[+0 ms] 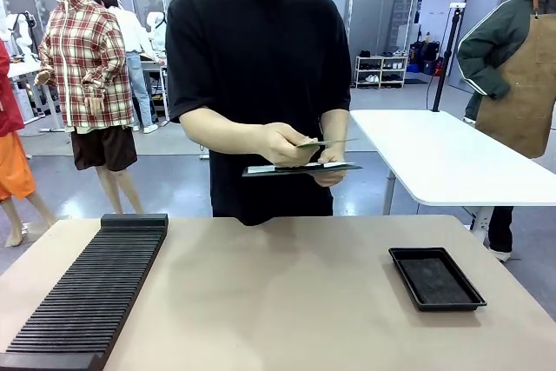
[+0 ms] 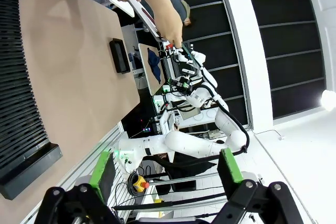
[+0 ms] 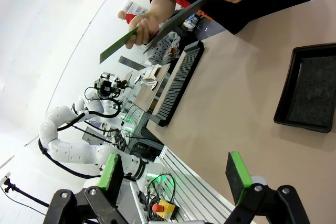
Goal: Inspect the PCB.
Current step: Pick up the Blank PCB that the human is holding, then place the Blank PCB in the ESD tray.
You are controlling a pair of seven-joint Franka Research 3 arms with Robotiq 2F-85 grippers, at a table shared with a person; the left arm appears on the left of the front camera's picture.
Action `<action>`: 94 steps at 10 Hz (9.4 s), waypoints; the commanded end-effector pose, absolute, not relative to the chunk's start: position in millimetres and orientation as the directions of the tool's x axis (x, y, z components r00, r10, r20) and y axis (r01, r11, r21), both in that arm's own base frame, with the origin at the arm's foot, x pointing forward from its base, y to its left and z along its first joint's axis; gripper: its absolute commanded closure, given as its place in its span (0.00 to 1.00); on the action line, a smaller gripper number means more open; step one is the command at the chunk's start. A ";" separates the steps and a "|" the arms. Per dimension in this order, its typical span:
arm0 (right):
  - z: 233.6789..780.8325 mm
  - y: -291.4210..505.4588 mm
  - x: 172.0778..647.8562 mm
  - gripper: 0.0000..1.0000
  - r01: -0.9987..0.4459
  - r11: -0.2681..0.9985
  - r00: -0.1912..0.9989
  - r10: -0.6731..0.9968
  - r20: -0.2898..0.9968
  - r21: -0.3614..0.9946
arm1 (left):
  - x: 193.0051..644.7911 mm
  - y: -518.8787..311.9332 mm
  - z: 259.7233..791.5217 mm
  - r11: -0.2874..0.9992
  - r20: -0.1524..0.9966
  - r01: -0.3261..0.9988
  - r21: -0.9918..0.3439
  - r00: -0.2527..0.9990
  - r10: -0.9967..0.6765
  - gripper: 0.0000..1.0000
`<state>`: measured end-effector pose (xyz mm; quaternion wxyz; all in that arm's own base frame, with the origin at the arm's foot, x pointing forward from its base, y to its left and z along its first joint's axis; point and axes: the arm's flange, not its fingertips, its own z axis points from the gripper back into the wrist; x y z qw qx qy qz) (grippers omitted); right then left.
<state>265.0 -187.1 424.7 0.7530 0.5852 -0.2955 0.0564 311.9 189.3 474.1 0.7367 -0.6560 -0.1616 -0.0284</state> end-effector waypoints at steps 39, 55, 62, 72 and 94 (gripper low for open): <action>487.7 119.6 415.8 1.00 0.243 0.033 0.970 -0.014 -0.242 0.970 | 311.8 189.9 478.4 0.145 0.269 0.246 -0.958 0.949 0.167 0.00; 489.1 115.7 415.6 1.00 0.217 0.055 0.976 0.006 -0.217 0.975 | 311.8 189.9 478.4 0.145 0.269 0.246 -0.958 0.949 0.167 0.00; 489.1 115.7 415.6 1.00 0.217 0.055 0.976 0.006 -0.217 0.975 | 311.8 189.9 478.4 0.145 0.269 0.246 -0.958 0.949 0.167 0.00; 482.1 80.5 404.6 0.97 0.146 0.087 0.989 -0.012 -0.145 0.985 | 311.8 189.9 478.4 0.145 0.269 0.246 -0.958 0.949 0.167 0.00; 314.5 -66.4 495.7 0.97 0.038 0.760 0.990 -0.117 0.079 0.649 | 311.8 189.9 478.4 0.145 0.269 0.246 -0.958 0.949 0.167 0.00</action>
